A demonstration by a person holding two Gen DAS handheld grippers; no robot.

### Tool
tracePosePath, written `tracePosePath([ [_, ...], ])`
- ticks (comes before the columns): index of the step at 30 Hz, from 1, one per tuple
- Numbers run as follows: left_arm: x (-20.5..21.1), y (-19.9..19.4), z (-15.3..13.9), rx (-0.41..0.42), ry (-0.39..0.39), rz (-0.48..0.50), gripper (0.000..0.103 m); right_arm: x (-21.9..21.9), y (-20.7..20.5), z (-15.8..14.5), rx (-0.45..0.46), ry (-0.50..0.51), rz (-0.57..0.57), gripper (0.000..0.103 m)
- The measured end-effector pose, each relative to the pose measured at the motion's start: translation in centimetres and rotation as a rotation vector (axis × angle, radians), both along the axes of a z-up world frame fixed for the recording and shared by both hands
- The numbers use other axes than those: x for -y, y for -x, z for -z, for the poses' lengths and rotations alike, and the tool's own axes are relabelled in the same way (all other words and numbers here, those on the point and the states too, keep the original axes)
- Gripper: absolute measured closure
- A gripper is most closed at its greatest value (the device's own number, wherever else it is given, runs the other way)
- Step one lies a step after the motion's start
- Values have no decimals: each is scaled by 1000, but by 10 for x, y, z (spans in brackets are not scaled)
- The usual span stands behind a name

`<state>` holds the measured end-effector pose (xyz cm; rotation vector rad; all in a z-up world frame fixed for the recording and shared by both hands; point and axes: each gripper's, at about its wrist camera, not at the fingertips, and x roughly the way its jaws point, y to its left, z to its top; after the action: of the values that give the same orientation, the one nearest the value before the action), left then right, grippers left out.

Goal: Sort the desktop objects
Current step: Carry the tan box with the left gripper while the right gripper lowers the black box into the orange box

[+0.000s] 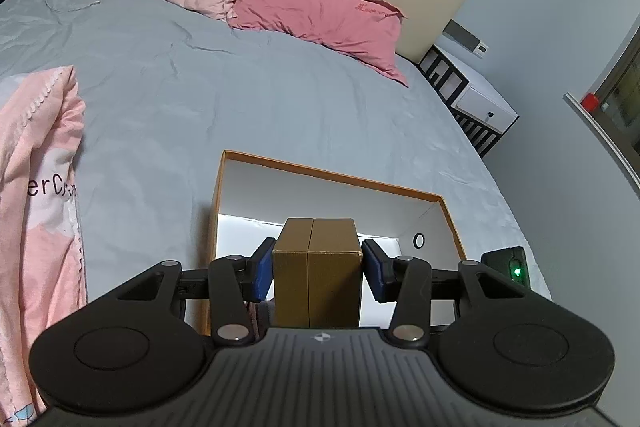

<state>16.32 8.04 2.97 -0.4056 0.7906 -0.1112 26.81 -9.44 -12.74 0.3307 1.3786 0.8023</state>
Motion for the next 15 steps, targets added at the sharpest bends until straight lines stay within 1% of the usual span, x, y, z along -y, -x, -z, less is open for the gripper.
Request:
tracePosePath([
  [2, 1, -2, 1, 0, 4, 6, 51, -5, -3, 3, -25, -32, 3, 71],
  [3, 2, -4, 1, 0, 8, 10, 51, -6, -4, 4, -44, -46, -1, 78],
  [4, 3, -5, 2, -2, 12, 15, 51, -7, -5, 4, -63, -55, -9, 79],
  [9, 10, -12, 6, -13, 26, 37, 51, -11, -6, 7, -95, -52, -13, 79],
  [12, 14, -14, 9, -18, 22, 45, 51, -11, -4, 3, -63, -30, -37, 75],
  [15, 17, -18, 14, -31, 39, 52, 51, -8, -1, -4, -19, -6, -71, 75],
])
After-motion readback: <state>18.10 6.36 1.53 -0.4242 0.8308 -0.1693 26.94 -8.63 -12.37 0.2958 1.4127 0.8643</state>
